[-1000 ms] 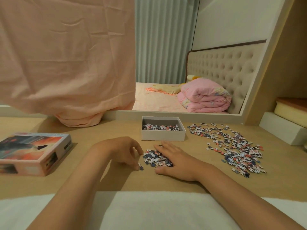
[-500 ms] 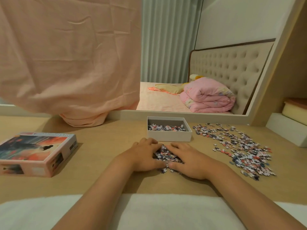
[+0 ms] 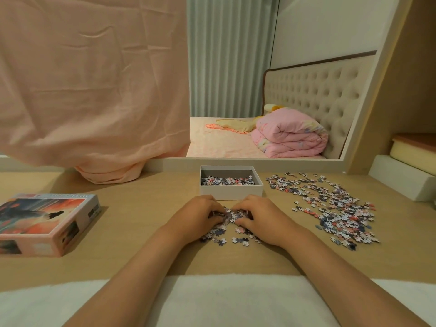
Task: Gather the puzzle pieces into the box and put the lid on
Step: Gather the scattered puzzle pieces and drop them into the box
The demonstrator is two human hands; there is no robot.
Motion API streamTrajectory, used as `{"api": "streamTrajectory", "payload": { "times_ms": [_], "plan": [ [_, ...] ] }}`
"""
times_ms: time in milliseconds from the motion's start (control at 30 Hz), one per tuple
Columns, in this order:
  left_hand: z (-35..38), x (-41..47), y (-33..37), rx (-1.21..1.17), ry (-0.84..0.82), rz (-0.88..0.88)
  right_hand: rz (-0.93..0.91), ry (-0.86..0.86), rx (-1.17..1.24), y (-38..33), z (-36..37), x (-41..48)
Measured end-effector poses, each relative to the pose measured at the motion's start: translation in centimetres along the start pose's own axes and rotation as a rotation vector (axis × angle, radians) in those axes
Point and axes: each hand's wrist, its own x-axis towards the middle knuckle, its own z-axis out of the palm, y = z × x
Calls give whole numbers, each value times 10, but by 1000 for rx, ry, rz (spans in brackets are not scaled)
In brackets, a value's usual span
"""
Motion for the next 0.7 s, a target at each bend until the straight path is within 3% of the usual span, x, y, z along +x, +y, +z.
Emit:
{"api": "streamTrajectory", "payload": {
  "times_ms": [133, 300, 467, 600, 700],
  "plan": [
    [-1, 5, 2, -26, 42, 2, 10, 59, 38, 1, -1, 0],
    [-10, 26, 6, -234, 106, -75, 72, 130, 146, 4, -7, 4],
    [-23, 60, -1, -310, 222, -116, 169, 238, 393, 4, -20, 20],
    [-26, 79, -11, -295, 349, -144, 143, 258, 318, 6, -39, 52],
    [-21, 86, -23, -185, 347, -127, 123, 297, 277, 8, -42, 78]
  ]
}}
